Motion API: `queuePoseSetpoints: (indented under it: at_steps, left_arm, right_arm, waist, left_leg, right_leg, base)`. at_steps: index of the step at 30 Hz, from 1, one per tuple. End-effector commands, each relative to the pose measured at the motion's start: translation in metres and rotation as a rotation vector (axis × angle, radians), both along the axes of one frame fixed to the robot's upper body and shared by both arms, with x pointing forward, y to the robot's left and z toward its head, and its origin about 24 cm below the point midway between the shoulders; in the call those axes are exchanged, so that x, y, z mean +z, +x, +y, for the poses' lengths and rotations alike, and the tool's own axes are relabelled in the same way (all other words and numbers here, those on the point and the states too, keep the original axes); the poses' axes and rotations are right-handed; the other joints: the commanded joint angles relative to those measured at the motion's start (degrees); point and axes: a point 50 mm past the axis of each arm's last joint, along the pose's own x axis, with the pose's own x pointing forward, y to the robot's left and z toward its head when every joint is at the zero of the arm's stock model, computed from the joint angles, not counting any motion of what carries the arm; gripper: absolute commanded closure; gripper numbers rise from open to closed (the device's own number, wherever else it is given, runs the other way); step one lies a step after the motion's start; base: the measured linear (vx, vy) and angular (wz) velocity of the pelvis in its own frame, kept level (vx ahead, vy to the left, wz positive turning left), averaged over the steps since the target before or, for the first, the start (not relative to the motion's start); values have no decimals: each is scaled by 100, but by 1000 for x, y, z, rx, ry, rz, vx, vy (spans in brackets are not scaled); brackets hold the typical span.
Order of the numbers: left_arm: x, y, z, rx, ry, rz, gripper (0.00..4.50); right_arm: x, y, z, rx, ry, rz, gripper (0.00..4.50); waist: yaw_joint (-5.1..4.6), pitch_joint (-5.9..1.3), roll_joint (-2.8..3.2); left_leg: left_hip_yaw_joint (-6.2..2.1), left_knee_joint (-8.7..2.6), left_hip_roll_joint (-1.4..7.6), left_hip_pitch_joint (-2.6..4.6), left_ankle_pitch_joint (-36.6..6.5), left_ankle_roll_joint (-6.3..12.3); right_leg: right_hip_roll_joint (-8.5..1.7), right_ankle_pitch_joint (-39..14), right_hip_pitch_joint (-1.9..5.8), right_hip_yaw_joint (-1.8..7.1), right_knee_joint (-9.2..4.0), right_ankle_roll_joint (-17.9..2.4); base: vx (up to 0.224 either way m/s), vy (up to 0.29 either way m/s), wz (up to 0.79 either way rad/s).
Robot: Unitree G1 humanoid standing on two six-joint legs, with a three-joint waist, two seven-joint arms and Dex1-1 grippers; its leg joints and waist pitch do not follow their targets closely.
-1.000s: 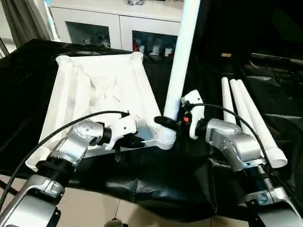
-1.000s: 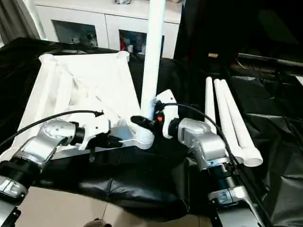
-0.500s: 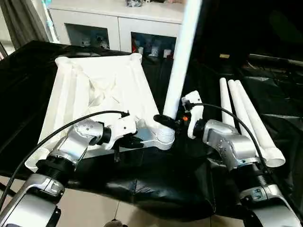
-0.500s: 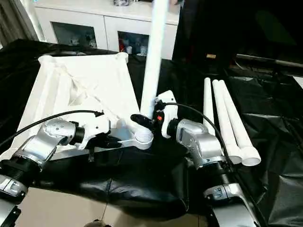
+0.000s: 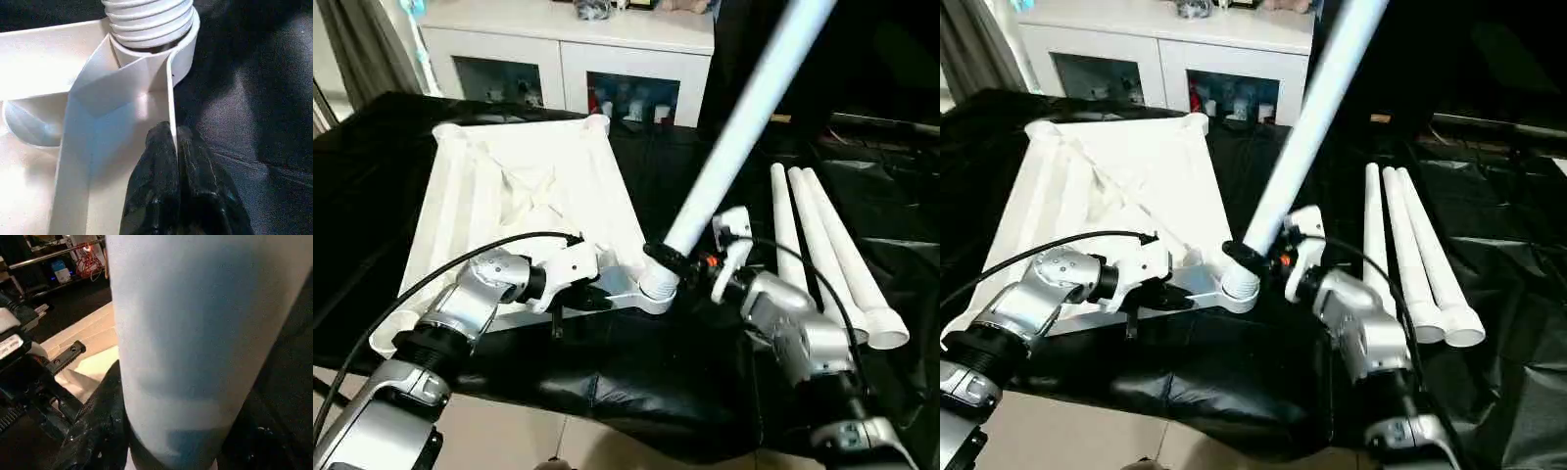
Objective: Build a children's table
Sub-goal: Insert table leg to table base, then rotate leg to tighten
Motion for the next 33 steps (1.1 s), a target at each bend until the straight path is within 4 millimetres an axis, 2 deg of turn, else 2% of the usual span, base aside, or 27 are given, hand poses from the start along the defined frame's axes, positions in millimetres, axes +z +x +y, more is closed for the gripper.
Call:
queuePoseSetpoints:
  at_steps: [1,7,8,9,11,13,14,18,20,21,23,26,30,31,33]
  left_arm:
    - [3,4,0,-24,52,-13,450]
    - [4,5,0,-26,63,-17,450]
    - [4,6,0,-26,63,-17,450]
    - [4,6,0,-26,64,-18,450]
    - [4,6,0,-25,65,-17,450]
    - [4,5,0,-25,67,-15,450]
    - [3,5,1,-24,68,-14,450]
    - [2,5,1,-24,72,-10,450]
    - [2,4,2,-24,72,-9,450]
    - [1,4,2,-24,73,-8,450]
    - [1,3,2,-23,74,-7,450]
    - [-1,3,2,-22,78,-11,450]
    - [-2,1,3,-33,84,11,450]
    - [-3,-2,5,-54,94,53,450]
    - [-3,-4,7,-63,104,59,450]
  right_arm:
    - [-16,-8,-1,25,-138,26,265]
    - [-17,-11,10,131,-244,3,265]
    - [-17,-12,10,133,-244,3,265]
    - [-17,-13,12,153,-251,10,265]
    - [-19,-14,14,173,-262,22,265]
    - [-22,-13,15,186,-283,40,265]
    - [-23,-13,15,191,-292,47,265]
    - [-29,-12,16,198,-311,108,265]
    - [-30,-11,16,196,-311,124,265]
    - [-32,-10,14,185,-310,136,265]
    - [-34,-8,12,161,-299,155,265]
    - [-36,-7,11,155,-293,161,265]
    - [-36,-6,11,153,-290,160,265]
    - [-35,-6,12,151,-285,156,265]
    - [-35,-5,12,151,-284,152,265]
  waist:
    - [-41,-356,111]
    - [-48,-326,110]
    - [-57,-323,63]
    - [-45,-324,85]
    - [-48,-329,91]
    - [-52,-331,62]
    - [-55,-327,67]
    - [-65,-307,54]
    - [-64,-305,45]
    - [-70,-299,21]
    - [-81,-295,27]
    - [-99,-275,21]
    - [-108,-274,22]
    - [-111,-276,44]
    - [-126,-285,41]
  left_leg:
    - [-195,-483,419,114,-1557,-191]
    - [-200,-490,408,118,-1773,-197]
    - [-193,-493,408,122,-1784,-184]
    - [-202,-491,412,129,-1788,-179]
    - [-204,-497,423,125,-1766,-176]
    - [-197,-502,426,125,-1716,-156]
    - [-200,-501,421,117,-1716,-153]
    - [-203,-502,413,128,-1831,-156]
    - [-207,-508,419,131,-1845,-169]
    - [-207,-518,424,132,-1871,-175]
    - [-213,-518,417,147,-1949,-192]
    - [-229,-530,418,181,-2195,-241]
    - [-240,-538,421,178,-2242,-249]
    - [-241,-544,424,176,-2255,-259]
    - [-252,-562,430,147,-2208,-270]
  right_leg:
    - [-634,-1015,172,425,-504,-1042]
    - [-657,-1496,167,434,-561,-958]
    - [-657,-1564,163,436,-576,-946]
    - [-665,-1648,157,439,-576,-937]
    - [-654,-1557,151,441,-565,-940]
    - [-651,-1422,150,442,-552,-973]
    - [-655,-1433,153,441,-547,-986]
    - [-674,-1866,145,442,-601,-888]
    - [-676,-1934,137,449,-609,-849]
    - [-676,-1981,132,448,-620,-837]
    - [-679,-2084,115,450,-620,-843]
    - [-693,-2529,92,449,-678,-743]
    - [-693,-2607,82,452,-687,-696]
    - [-693,-2595,79,455,-691,-699]
    - [-688,-2422,101,456,-662,-734]
  base:
    - [0,0,0]
    - [0,0,0]
    - [0,0,0]
    - [0,0,0]
    - [0,0,0]
    - [0,0,0]
    - [0,0,0]
    - [0,0,0]
    - [0,0,0]
    - [0,0,0]
    - [0,0,0]
    - [0,0,0]
    - [0,0,0]
    - [0,0,0]
    - [0,0,0]
